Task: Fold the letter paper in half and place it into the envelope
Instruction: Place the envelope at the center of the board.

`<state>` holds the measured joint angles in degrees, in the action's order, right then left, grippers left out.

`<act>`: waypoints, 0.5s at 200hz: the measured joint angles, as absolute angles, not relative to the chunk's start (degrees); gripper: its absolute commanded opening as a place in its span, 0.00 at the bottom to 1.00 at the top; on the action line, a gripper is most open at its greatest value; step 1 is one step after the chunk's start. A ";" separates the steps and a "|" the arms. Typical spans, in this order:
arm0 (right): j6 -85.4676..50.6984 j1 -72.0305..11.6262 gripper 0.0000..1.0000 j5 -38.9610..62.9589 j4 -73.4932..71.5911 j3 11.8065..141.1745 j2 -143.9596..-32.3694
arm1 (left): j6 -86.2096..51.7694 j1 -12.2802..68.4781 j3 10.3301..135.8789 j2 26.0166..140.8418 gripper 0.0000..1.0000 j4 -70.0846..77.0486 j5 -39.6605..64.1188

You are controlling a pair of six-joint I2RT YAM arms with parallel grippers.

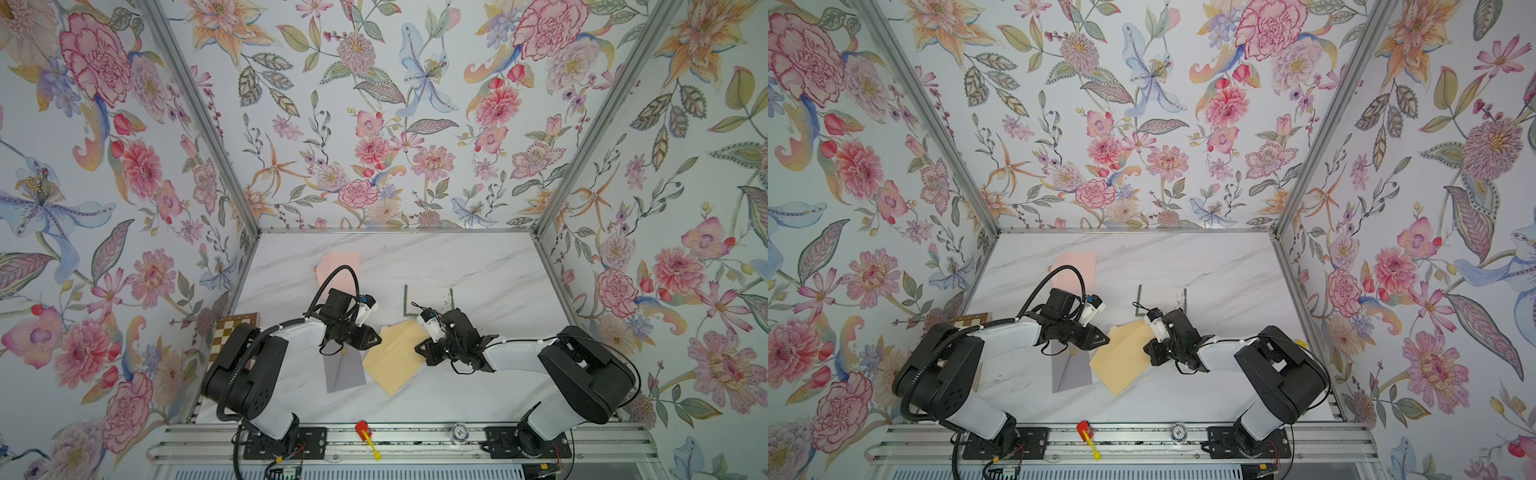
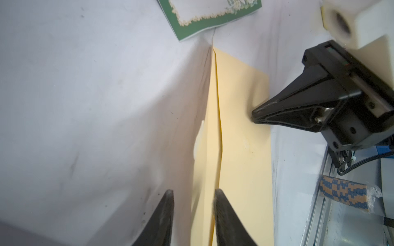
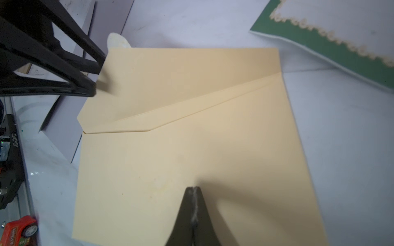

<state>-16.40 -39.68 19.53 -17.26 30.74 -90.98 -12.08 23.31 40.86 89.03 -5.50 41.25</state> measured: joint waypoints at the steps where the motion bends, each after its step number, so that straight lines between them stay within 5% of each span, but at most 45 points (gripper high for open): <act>1: -16.43 -39.68 0.04 19.51 -17.28 30.74 -90.98 | -12.10 23.18 40.86 88.71 0.36 -5.54 41.25; 47: -17.87 -39.68 0.04 19.03 -18.33 30.76 -91.42 | -15.07 19.35 40.32 79.31 0.33 -4.62 36.64; 100: -18.98 -39.68 0.05 19.07 -20.67 30.74 -92.51 | -19.27 18.65 35.64 84.29 0.07 0.38 34.30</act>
